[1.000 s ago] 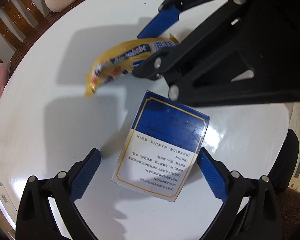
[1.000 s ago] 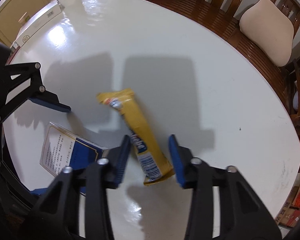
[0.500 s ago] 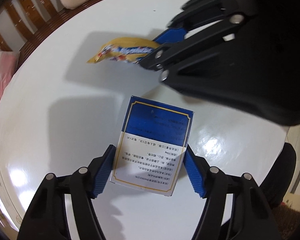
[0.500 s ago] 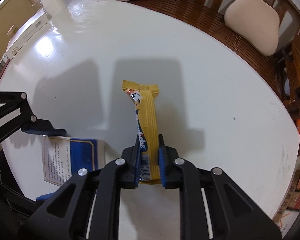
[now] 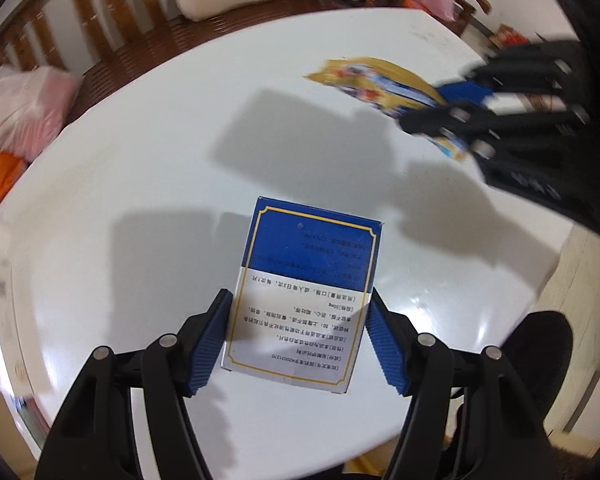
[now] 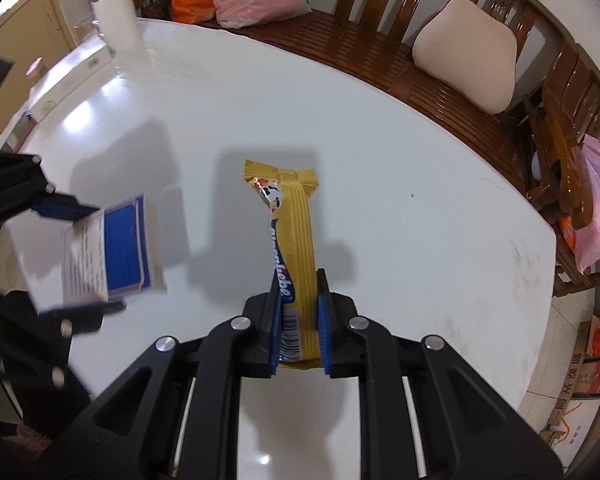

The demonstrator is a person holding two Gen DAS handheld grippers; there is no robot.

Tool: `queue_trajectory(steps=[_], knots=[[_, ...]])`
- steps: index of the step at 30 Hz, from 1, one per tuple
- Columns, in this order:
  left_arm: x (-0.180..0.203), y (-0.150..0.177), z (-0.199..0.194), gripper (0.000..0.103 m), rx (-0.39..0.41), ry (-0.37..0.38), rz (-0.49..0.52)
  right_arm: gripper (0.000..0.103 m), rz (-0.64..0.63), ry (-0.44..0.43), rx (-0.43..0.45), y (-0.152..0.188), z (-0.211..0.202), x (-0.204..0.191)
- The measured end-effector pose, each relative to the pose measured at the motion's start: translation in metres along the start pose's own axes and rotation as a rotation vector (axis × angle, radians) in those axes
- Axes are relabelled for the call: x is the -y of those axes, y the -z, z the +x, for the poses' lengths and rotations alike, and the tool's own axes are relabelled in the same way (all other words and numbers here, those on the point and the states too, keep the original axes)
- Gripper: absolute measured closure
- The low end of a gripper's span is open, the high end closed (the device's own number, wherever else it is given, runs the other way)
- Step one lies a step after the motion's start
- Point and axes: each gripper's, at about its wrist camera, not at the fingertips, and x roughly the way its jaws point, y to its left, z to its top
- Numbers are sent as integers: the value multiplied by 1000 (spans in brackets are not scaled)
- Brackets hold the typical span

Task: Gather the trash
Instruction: 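Lift the cigarette box and candy wrapper and carry them over the trash bag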

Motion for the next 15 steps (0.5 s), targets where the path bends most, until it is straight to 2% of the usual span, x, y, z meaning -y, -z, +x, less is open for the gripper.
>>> queue_trajectory(steps=[7,15], knots=[[3,34,-26,39,38,-31,-43,87,-22,-8,21,46,-39,-40],[40,98,-38,39,58,-33,-28,87,-33,-27,25,103,-61,-91]])
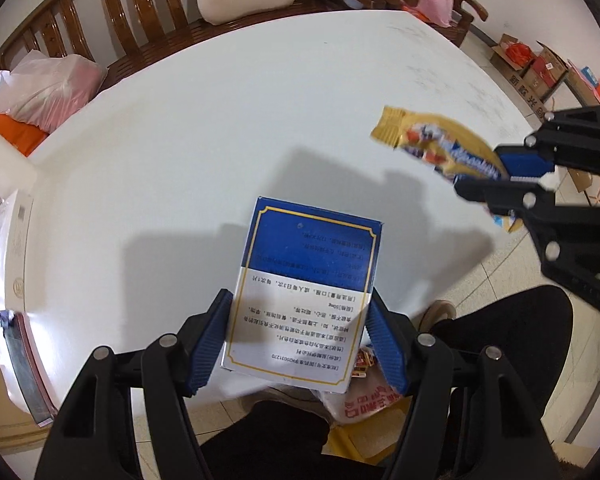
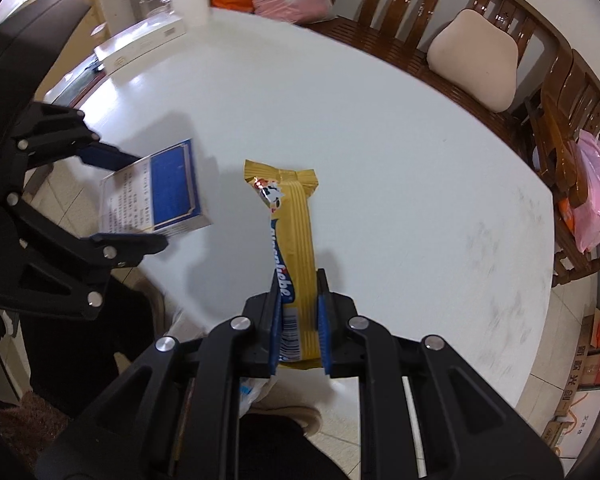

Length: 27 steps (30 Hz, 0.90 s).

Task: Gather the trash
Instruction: 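Lift the cigarette box and candy wrapper and carry them over the trash bag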

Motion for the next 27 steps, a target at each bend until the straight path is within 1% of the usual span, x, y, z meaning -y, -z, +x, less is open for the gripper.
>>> queue_trajectory(steps=[3,5,7,11,13,16,21,27], knots=[[6,20,-1,39,-1,29,-26,87,-25,-1,-1,22,-2,-20],[14,36,-2,39,-1,26,-30,87,-35,1,-3,36,-2,-32],[26,53,-3,39,-4,11,-18,87,-38,-7,-8,47,-1,-39],[38,74,1,39,-11,10,5,87,-39,-21,-15,71,-2,-54],[45,86,0,39,-6,1,22,87,-44,-9,-14,79,-4,-58],[49,103,2,39,-1,18,32,87,-37,-13,-24,91,-2,-65],[56,126,16,39,-17,36,31,87,-36,-4,-46,118,8,-79],[65,147,39,39,-42,70,16,87,-26,-32,-81,146,30,-97]])
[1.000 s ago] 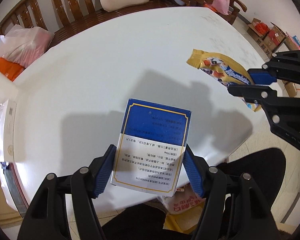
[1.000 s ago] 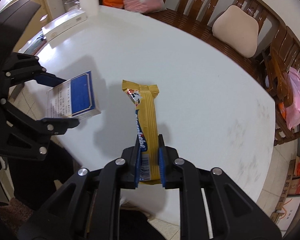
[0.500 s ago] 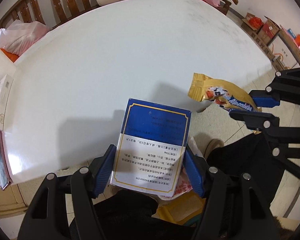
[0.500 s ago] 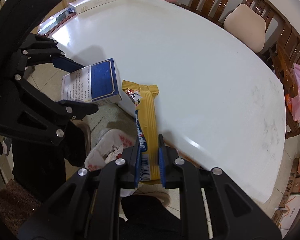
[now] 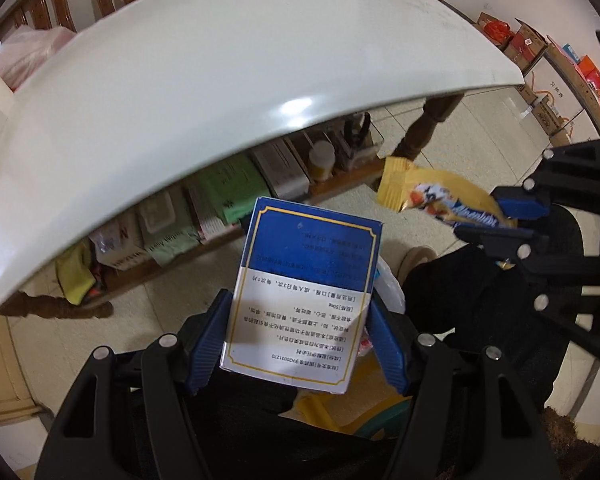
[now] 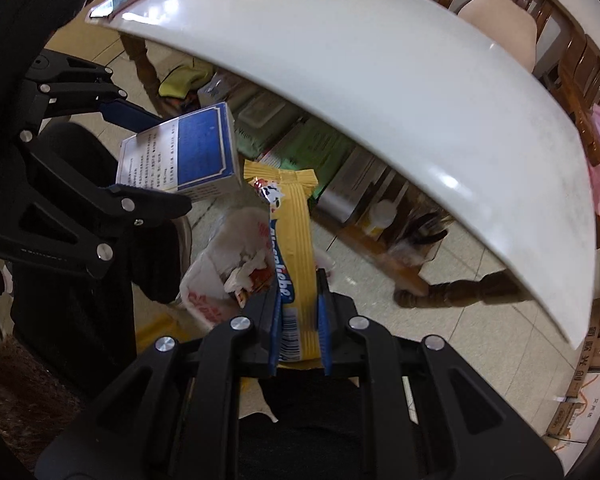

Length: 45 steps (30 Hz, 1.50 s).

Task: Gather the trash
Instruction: 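Lift the cigarette box and candy wrapper and carry them over the trash bag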

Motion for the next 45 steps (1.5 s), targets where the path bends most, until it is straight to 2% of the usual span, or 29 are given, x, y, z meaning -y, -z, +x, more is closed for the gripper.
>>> queue_trajectory(steps=[8,11,14,17,31,45], knots=[[4,25,26,39,-28,-31,-2,87,23,-24,-35,17,31,-12],[2,30,35,39,-39,0,-24,87,23,-17,-45,21,40,-14],[2,34,47,39,-54,-16,-29,87,34,-27,-57,26,49,-17],[3,37,62,38,-78,-1,-30,87,44,-39,-71,30,61,-19],[4,32,143,38,-198,17,-69,87,141,-61,-145,49,133,-7],[-1,22,205,38,-285,40,-141,87,247,-73,-184,57,194,4]])
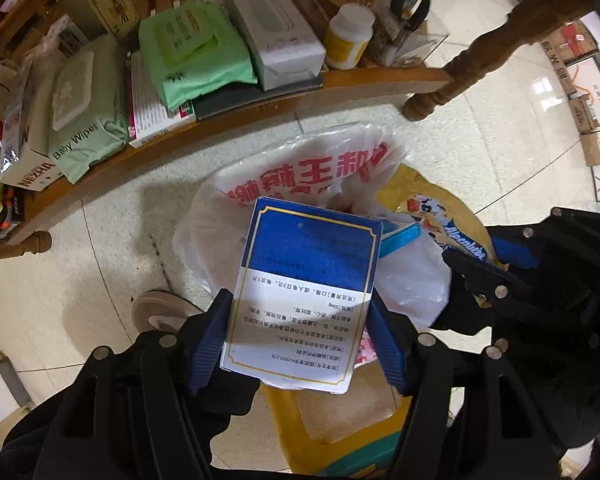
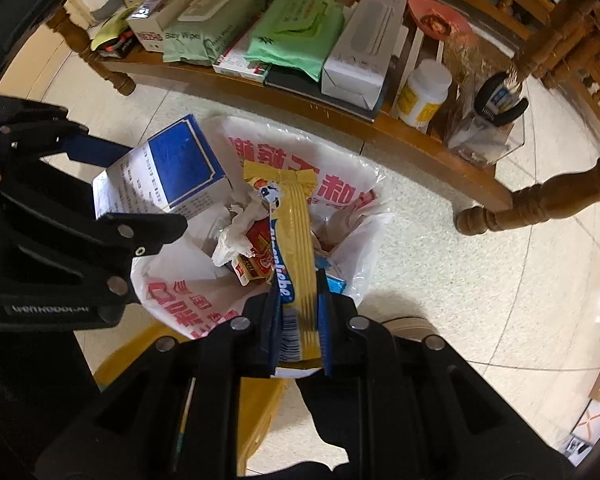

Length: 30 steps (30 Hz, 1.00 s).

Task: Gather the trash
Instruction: 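Lift the cigarette box and candy wrapper and carry them over the trash bag, then open both grippers to drop the cigarette box and wrapper into the bag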

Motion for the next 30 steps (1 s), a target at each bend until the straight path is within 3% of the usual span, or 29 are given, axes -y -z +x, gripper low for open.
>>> queue_trajectory(steps=[14,30], knots=[[-17,-11,61,38,-120,35,-79,87,46,-45,-87,-4,49,2],[-20,-14,84,38,-189,38,-76,87,58,-70,-145,-4,74,6]])
